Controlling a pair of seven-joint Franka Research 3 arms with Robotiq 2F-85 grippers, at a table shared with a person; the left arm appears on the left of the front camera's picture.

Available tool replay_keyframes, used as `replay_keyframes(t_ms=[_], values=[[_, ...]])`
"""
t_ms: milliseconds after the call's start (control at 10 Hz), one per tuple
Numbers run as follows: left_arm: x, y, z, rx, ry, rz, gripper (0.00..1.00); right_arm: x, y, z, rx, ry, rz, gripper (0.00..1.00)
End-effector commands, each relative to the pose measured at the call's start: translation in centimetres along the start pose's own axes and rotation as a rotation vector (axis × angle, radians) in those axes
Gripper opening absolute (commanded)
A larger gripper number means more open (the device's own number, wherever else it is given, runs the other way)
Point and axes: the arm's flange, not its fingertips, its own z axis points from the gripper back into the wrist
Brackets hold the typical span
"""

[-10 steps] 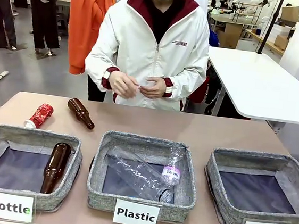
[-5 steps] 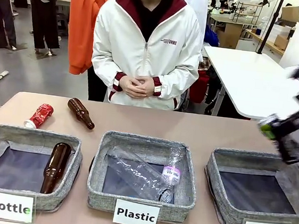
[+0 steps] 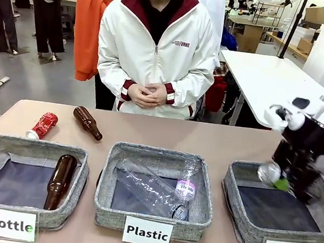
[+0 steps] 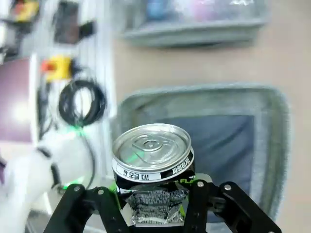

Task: Sort the can waste into the basket.
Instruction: Pick up the can waste from the table and place it in the right Fabric basket.

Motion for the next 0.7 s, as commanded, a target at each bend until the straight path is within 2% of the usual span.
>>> replay_keyframes(t_ms=[0,100,300,600], values=[[-0.39,-0.16,0.11,0.004,0.007,0.009,1.0,-1.57,0.3,2.17,0.101,0.162,0.183,0.43],[-0.39,-0.16,0.11,0.004,0.007,0.009,1.0,-1.89,0.41,2.18,0.02,0.203,0.11,0.43],[-0.39,-0.16,0.11,0.004,0.007,0.009,1.0,-1.8,0.39,2.05,-0.082,0.217,0.067,0.43],[-0.39,-0.16,0.11,0.004,0.007,0.009,1.0,-1.62,-0.04,2.44,-0.128,0.221,0.026,0.43]])
